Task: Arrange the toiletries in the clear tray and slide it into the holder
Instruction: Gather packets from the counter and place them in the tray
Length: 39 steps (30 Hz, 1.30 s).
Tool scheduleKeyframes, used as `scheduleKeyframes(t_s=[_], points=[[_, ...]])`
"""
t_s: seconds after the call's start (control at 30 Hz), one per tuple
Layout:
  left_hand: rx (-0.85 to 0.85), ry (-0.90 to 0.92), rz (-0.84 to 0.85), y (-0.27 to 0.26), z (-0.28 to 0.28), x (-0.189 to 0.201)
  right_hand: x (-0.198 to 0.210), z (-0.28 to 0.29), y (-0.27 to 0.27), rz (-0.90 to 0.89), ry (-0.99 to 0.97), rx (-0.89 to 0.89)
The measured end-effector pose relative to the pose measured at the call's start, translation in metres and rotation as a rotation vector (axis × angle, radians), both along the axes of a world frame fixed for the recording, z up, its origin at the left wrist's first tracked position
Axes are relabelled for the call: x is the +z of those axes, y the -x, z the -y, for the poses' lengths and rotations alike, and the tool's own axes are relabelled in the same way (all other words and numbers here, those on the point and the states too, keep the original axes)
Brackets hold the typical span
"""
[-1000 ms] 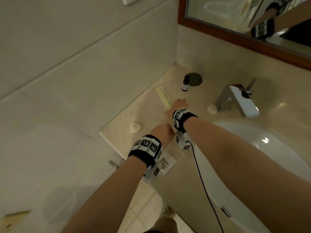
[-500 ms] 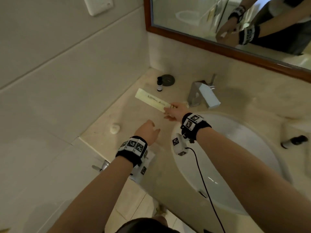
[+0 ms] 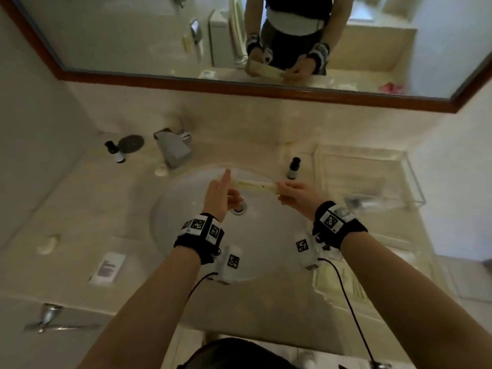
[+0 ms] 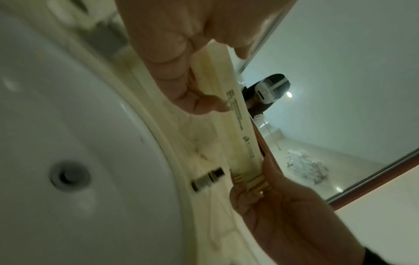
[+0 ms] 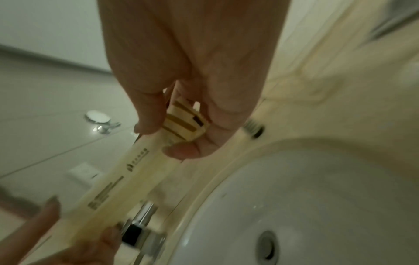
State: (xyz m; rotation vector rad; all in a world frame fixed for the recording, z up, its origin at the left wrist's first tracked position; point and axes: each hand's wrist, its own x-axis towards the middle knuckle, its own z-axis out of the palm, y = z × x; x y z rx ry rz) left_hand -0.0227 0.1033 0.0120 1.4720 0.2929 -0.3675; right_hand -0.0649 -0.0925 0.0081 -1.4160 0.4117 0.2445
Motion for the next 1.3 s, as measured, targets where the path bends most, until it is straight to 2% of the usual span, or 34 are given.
scheduleKeyframes(t_s=[0.07,0.17,0.23,0.33,0.43,0.57,0.7,0.83,1.0,1.17,1.3], points=[[-0.065,0.093,-0.018,0.017,0.041,-0.003,-0.001,0.041,0.029,0.000,-0.015,-0.068],[-0.184,0.153,-0.012,0.047,0.092,-0.012,-0.008,0.097,0.072,-0.007,0.137,-0.133],[-0.277,0.107,0.028,0.067,0.116,-0.020,-0.010,0.127,0.100,-0.013,0.216,-0.158],[-0.408,0.034,0.055,0.091,0.142,-0.030,-0.011,0.161,0.137,-0.063,0.221,-0.203],[-0.523,-0.101,0.068,0.107,0.160,-0.038,-0.015,0.181,0.167,-0.186,0.291,-0.163],[-0.682,-0.293,0.149,0.119,0.170,-0.049,-0.032,0.198,0.194,-0.324,0.470,-0.091],[-0.747,-0.534,0.194,0.118,0.174,-0.053,-0.040,0.202,0.204,-0.427,0.645,0.041],[-0.849,-0.772,0.278,0.115,0.181,-0.047,-0.034,0.197,0.203,-0.438,0.753,0.019],[-0.913,-0.897,0.319,0.116,0.185,-0.042,-0.031,0.191,0.197,-0.480,0.835,0.049],[-0.982,-0.947,0.327,0.118,0.187,-0.041,-0.028,0.191,0.193,-0.531,0.907,0.162],[-0.952,-1.013,0.382,0.122,0.187,-0.044,-0.029,0.190,0.192,-0.574,1.046,0.196]])
